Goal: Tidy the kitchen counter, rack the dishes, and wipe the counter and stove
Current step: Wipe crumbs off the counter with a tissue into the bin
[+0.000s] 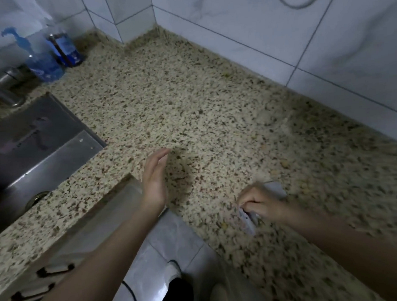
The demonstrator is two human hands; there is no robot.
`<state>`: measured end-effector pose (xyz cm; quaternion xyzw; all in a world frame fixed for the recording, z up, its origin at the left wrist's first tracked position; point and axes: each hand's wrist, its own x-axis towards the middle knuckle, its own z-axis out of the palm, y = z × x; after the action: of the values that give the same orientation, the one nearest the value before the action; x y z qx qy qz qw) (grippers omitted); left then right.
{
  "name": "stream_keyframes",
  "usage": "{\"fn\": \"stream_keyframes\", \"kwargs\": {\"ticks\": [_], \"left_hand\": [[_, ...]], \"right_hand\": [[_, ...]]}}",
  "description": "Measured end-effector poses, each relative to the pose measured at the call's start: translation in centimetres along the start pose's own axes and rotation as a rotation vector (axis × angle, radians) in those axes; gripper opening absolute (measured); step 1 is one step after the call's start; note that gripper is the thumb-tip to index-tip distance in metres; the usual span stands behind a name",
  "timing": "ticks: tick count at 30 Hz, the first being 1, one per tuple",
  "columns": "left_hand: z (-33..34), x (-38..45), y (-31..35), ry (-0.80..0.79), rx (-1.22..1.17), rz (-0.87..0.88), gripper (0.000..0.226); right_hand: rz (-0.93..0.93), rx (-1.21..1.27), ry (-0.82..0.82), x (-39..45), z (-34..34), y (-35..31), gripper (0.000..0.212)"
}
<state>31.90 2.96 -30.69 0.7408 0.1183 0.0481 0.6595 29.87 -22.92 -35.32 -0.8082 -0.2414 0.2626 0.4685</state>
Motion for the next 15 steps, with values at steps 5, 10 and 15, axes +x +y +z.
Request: {"fn": "stream_keyframes", "kwargs": {"ticks": [5,10,15], "left_hand": [[4.3,-1.6,-0.8,-0.141,-0.006,0.014,0.027],[8.9,-2.7,-0.9,-0.275,0.067,0.053,0.022],[12.3,-0.7,-0.8,-0.412,0.263,0.176,0.027]], "right_hand": [[0.128,0.054,0.018,-5.0,0.0,1.1,0.030],[0.253,0.414,0.250,-7.2,-1.2,-0.4,0.039],[0.491,0.434,0.640,-8.6,-5.3,0.8,0.030]]}}
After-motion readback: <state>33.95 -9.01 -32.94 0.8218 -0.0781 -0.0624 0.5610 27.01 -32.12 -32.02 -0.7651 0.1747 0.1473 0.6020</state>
